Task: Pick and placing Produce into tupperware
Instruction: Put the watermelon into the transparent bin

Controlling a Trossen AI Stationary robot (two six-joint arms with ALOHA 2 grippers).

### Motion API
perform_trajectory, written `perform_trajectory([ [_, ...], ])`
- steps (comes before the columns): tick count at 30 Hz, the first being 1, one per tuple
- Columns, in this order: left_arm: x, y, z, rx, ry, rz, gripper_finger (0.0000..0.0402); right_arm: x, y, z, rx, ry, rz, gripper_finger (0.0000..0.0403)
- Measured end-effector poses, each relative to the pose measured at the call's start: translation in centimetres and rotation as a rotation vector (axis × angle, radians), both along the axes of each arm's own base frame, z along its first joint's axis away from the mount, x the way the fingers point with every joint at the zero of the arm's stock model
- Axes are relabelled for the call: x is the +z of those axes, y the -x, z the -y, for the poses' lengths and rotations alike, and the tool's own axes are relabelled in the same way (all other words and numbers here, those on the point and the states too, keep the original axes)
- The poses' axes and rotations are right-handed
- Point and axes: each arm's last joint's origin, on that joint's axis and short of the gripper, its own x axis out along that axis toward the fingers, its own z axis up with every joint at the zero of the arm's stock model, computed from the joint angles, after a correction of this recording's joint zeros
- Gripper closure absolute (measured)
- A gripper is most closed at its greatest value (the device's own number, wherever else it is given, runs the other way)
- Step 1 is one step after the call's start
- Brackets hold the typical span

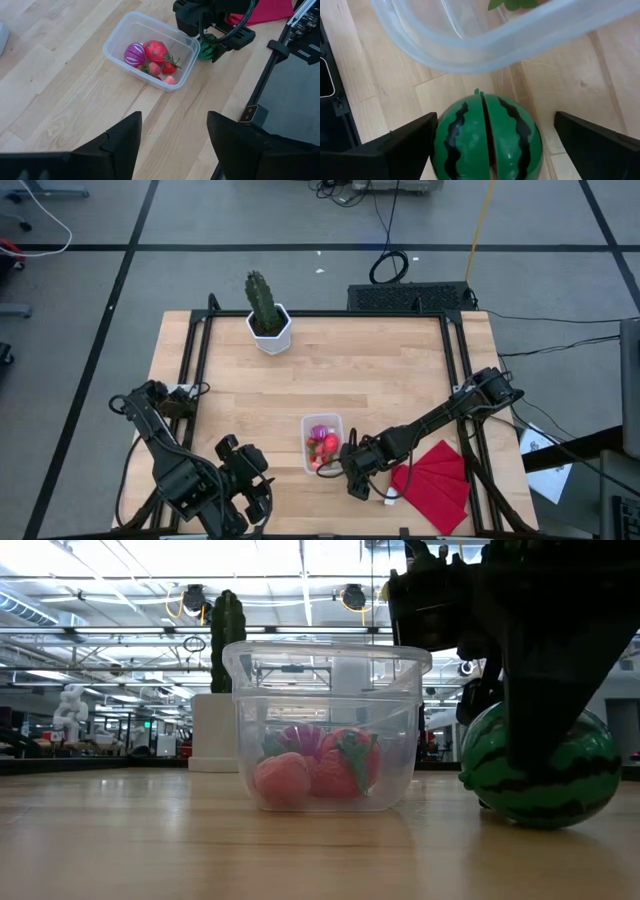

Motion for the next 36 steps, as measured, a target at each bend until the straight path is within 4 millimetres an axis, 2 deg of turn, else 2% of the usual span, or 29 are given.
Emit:
perform_trajectory([
  [5,0.0,0.0,0.0,0.0,0.001,-0.001,0.0172,0.0,-0.1,0.2,-0.024,-0.005,-0.014,0.002],
  [15,0.0,0.0,0.0,0.001,0.002,-0.001,0.0172,-0.1,-0.1,0.5,-0.026,-0.016,-0.034,0.0092],
  [21,0.0,0.0,0.0,0.001,0.003,-0.001,0.0172,0.2,0.0,0.5,-0.028,-0.024,-0.028,0.0112],
  [30,0.0,0.0,0.0,0.003,0.003,0.0,0.0172,2.9,0.5,1.6,-0.045,-0.042,0.003,0.0106],
  [36,0.0,0.0,0.0,0.002,0.003,0.0,0.0172,5.5,1.1,2.3,-0.035,-0.057,0.059,0.0104],
])
